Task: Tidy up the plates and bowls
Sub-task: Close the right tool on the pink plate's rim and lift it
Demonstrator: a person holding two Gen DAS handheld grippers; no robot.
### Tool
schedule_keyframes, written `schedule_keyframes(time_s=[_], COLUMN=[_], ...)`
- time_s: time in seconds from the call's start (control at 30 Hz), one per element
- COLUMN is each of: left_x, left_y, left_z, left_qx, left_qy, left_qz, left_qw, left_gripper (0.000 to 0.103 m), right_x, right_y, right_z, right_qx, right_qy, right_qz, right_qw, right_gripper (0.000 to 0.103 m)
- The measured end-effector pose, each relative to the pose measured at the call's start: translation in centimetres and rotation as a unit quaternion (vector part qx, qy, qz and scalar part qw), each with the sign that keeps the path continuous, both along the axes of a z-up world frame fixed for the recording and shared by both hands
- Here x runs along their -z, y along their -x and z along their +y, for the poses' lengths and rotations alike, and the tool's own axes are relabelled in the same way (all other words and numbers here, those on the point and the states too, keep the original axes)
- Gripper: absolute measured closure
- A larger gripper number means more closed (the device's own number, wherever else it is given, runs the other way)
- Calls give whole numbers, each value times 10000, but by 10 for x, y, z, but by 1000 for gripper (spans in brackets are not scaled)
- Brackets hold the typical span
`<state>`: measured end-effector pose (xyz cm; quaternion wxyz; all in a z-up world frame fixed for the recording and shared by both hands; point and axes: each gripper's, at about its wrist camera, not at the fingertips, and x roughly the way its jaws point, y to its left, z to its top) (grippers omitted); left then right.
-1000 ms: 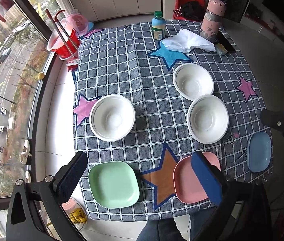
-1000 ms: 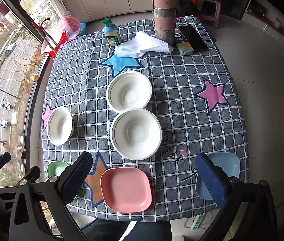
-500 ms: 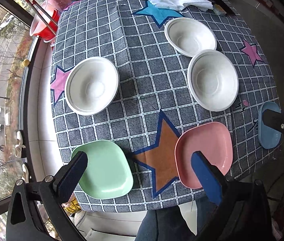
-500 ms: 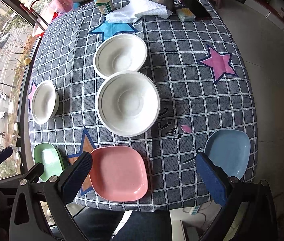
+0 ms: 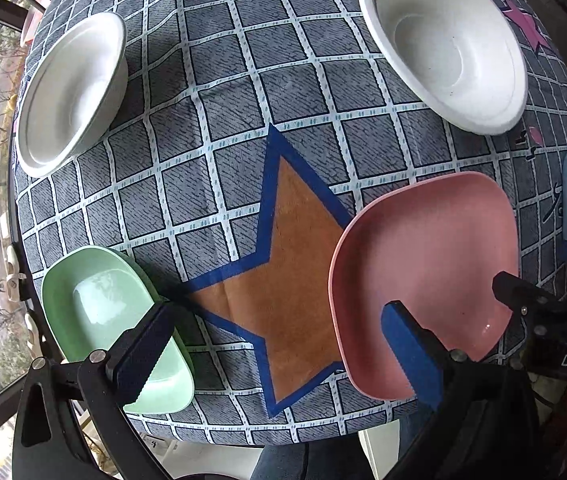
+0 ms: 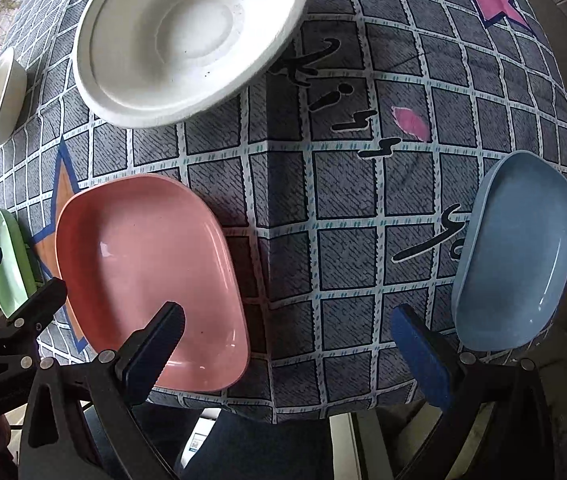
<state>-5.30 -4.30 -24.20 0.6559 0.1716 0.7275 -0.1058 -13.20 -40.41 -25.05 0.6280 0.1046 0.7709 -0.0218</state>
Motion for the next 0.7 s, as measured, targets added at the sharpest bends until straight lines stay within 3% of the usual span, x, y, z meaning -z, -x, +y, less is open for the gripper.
schedule_keyframes(time_s=[0.23,0.43,0.57,0.63,0.7], left_x=[32,59,53,52,53], left_y=[9,17,12,12,17], left_z=[-8,-10,10,16,12], left_qx=[-54,-299,-493,-514,-395], left_qy=[-188,113,239,342,394], left_qz=[30,78,233,322,323], left_qw=[9998,9995,9982,9976,9979], left_gripper=[0,0,6,12,21], right_x=[29,40,35,28,20], right_y=[16,44,38,22,23], right_z=[14,50,36,27,36], right_qx=[-212,-353,-233,-180,-241], right_qy=[-234,-259,101,352,376], right_qz=[-25,-323,-150,-109,-173], right_qw=[9995,9985,9996,9992,9989], right_gripper=[0,0,0,3,18])
